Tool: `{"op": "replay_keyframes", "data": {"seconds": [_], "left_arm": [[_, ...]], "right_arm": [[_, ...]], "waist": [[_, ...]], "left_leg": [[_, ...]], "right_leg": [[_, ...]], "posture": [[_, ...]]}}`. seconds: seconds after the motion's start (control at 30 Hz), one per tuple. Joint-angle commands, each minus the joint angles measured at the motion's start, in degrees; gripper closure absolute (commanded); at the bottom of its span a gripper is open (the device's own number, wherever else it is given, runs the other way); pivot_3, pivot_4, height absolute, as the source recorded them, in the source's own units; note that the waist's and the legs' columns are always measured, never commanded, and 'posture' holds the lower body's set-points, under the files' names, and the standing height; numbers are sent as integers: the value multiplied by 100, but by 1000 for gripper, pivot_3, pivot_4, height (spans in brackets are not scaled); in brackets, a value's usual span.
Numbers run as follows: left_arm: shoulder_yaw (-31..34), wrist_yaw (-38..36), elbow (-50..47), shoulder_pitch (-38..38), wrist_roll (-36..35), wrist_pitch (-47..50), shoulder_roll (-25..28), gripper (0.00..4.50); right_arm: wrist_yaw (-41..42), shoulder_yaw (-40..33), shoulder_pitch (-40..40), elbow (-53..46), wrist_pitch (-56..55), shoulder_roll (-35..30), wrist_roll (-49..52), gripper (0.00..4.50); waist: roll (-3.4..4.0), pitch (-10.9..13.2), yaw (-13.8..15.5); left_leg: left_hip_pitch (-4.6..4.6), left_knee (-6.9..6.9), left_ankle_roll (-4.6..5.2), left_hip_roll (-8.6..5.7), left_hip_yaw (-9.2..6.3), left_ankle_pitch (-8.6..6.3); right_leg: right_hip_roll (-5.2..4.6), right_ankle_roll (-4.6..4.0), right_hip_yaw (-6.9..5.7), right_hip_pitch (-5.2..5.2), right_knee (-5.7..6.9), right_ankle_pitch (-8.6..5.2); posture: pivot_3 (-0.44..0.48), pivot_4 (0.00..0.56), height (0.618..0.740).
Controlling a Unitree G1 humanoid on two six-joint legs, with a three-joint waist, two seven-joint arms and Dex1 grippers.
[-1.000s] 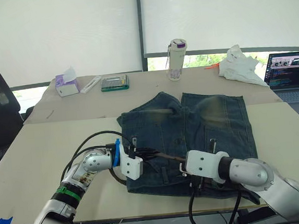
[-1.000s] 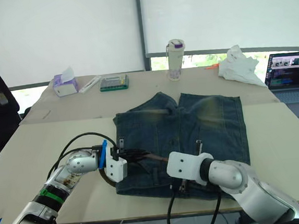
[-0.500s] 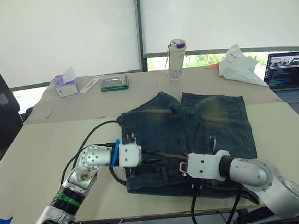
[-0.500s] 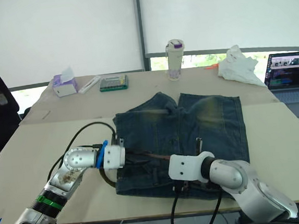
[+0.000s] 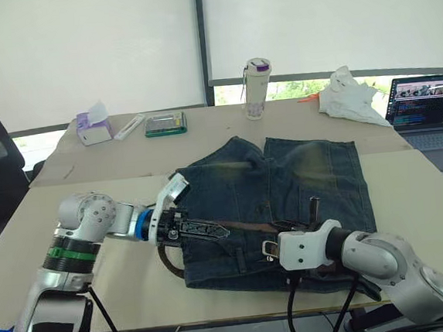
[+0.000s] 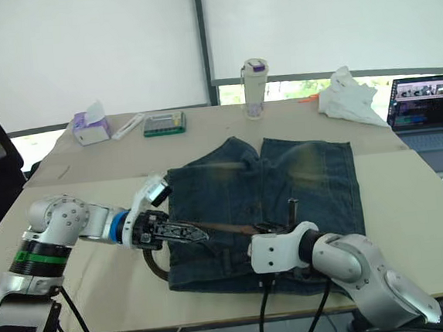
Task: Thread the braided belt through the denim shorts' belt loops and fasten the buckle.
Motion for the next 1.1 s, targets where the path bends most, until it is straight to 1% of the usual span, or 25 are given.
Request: {"op": "replay_keyframes", "data": {"seconds": [0.03, 0.1, 0.13, 0.23, 0.33, 0.4, 0.43, 0.47, 0.5, 0.6, 0.73, 0.8, 0.83, 0.97, 1.1], "left_arm": [[303, 1299, 575, 7, -654, 155, -225, 2119], [690, 2287, 989, 89, -957, 155, -527, 2119], [865, 2656, 1148, 121, -1230, 155, -632, 2119], [1254, 3648, 1402, 214, -2143, 155, -843, 2119], [1418, 4509, 1405, 370, -2956, 155, -939, 2119], [1334, 5081, 1345, 532, -3691, 1, -906, 2119], [1152, 5318, 1279, 634, -4216, -136, -791, 2119], [1014, 5418, 1210, 702, -4558, -190, -686, 2119], [881, 5374, 1154, 743, -4741, -138, -553, 2119], [697, 5120, 969, 827, -4819, -34, -275, 2119], [748, 5116, 1057, 810, -4819, -215, -309, 2119], [753, 5234, 1024, 845, -4819, -301, -351, 2119], [782, 5326, 1049, 859, -4819, -357, -414, 2119], [1166, 5771, 1337, 825, -4819, -562, -945, 2119], [1544, 6192, 1317, 938, -4819, -611, -1344, 2119]], "right_arm": [[-55, -257, 111, -168, -287, 107, -212, 4500], [-39, -319, 224, -215, -370, 161, -297, 4500], [-33, -340, 272, -234, -406, 190, -339, 4500], [-10, -369, 384, -262, -520, 270, -465, 4500], [16, -387, 427, -274, -659, 303, -628, 4500], [21, -426, 418, -240, -770, 309, -719, 4500], [27, -457, 386, -188, -802, 322, -750, 4500], [37, -491, 373, -150, -799, 346, -771, 4500], [51, -538, 363, -91, -770, 361, -791, 4500], [58, -663, 352, 51, -786, 401, -829, 4500], [114, -684, 372, 25, -799, 510, -888, 4500], [142, -673, 376, -12, -812, 583, -931, 4500], [159, -660, 367, -32, -821, 631, -946, 4500], [211, -585, 382, -77, -968, 726, -1056, 4500], [269, -578, 389, -74, -1001, 801, -1180, 4500]], "waist": [[0, 0, 2], [-1, 0, 10], [0, 0, 20], [-2, 0, 47], [-2, 0, 65], [-1, -1, 75], [-1, -1, 78], [-2, -1, 79], [-2, -1, 76], [-2, -1, 75], [1, -3, 128], [1, -3, 130], [1, -3, 129], [0, -3, 133], [0, -3, 125]], "left_leg": [[0, 0, 0, 0, 0, 0], [0, -1, 0, -2, -2, 0], [1, -1, 0, -2, -3, 0], [1, -1, -3, -5, -8, 0], [3, -1, -7, -7, -8, 0], [5, -1, -19, -8, -11, -2], [6, -2, -21, -8, -11, -3], [8, -2, -23, -8, -11, -3], [8, -2, -28, -8, -12, -3], [8, -2, -37, -10, -13, -1], [13, -4, -38, -24, -13, -1], [11, -3, -39, -27, -13, 0], [10, -3, -40, -29, -13, 0], [11, -4, -40, -29, -13, 1], [11, -4, -41, -29, -13, 1]], "right_leg": [[-3, -1, 2, -1, 0, 1], [-9, -3, 5, -1, 1, 2], [-11, -3, 7, -2, 3, 2], [-20, -3, 10, -3, 3, 2], [-26, -4, 15, -4, 5, 2], [-28, -5, 17, -4, 6, 3], [-30, -5, 20, -3, 5, 3], [-31, -5, 23, -3, 7, 3], [-31, -6, 24, -4, 7, 4], [-28, -11, 23, -6, 6, 6], [-30, -14, 19, -1, -1, 5], [-31, -14, 18, -1, -3, 5], [-32, -14, 19, -1, -3, 5], [-32, -14, 19, 0, -4, 5], [-30, -14, 19, 0, -4, 5]], "posture": [[0, 150, 740], [0, 150, 740], [0, 150, 740], [0, 150, 740], [0, 150, 740], [0, 150, 740], [0, 150, 740], [0, 150, 740], [0, 150, 740], [0, 150, 740], [0, 150, 740], [0, 150, 740], [0, 150, 740], [0, 150, 740], [0, 150, 740]]}}
